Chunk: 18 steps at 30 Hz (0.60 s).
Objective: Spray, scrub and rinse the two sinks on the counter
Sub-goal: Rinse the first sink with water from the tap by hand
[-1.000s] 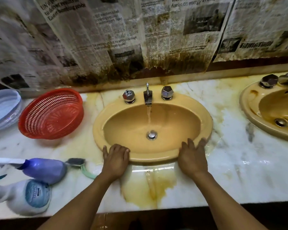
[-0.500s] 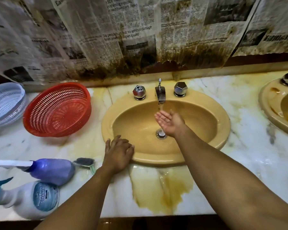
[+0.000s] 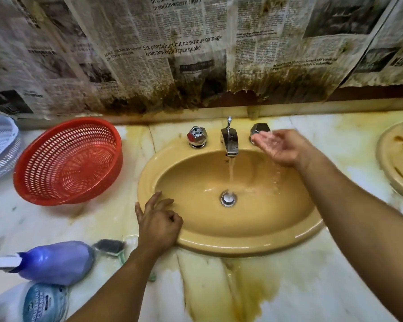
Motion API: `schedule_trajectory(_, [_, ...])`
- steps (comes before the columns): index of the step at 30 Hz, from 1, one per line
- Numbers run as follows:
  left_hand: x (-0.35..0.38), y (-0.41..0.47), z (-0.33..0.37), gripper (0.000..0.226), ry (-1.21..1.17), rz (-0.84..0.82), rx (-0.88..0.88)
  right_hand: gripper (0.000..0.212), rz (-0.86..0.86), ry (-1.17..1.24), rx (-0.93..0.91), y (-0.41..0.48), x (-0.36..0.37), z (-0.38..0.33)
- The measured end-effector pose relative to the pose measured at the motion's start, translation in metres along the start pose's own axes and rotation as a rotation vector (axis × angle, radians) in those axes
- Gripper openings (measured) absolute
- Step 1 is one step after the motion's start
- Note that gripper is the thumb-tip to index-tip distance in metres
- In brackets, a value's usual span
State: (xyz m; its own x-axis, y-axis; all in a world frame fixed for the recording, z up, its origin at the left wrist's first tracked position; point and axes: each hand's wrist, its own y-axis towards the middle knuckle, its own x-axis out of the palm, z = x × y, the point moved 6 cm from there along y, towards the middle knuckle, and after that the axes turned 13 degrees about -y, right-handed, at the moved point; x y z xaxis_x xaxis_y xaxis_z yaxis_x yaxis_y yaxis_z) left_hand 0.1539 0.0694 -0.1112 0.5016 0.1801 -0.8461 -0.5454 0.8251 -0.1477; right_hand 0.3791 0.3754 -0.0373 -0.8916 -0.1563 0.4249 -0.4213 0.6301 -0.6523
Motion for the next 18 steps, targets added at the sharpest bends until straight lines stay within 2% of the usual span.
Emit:
schedule_trajectory(5, [0.003, 0.003, -0.005, 0.043, 0.015, -0.005, -0.007, 0.033, 0.052, -0.442, -0.082, -0.005, 0.015, -0.054])
schedule_trajectory(9, [0.005, 0.004, -0.008, 0.041, 0.016, -0.004, -0.011, 0.029, 0.26, -0.557, -0.18, -0.007, 0.002, -0.046])
schedule_trajectory(11, [0.004, 0.004, -0.006, 0.034, 0.004, -0.001, -0.005, 0.031, 0.317, -0.582, -0.159, -0.009, -0.004, -0.019])
schedule_trajectory(13, [0.004, 0.004, -0.006, 0.031, 0.007, 0.01, -0.004, 0.036, 0.214, -0.53, -0.019, -0.011, 0.003, 0.027])
schedule_trajectory(16, [0.006, 0.006, -0.011, 0.041, -0.001, 0.009, -0.007, 0.047, -0.019, -0.25, 0.227, -0.015, 0.029, 0.093])
schedule_trajectory(18, [0.006, 0.008, -0.016, 0.049, -0.009, 0.01, -0.003, 0.048, -0.047, -0.069, 0.282, -0.014, 0.037, 0.111])
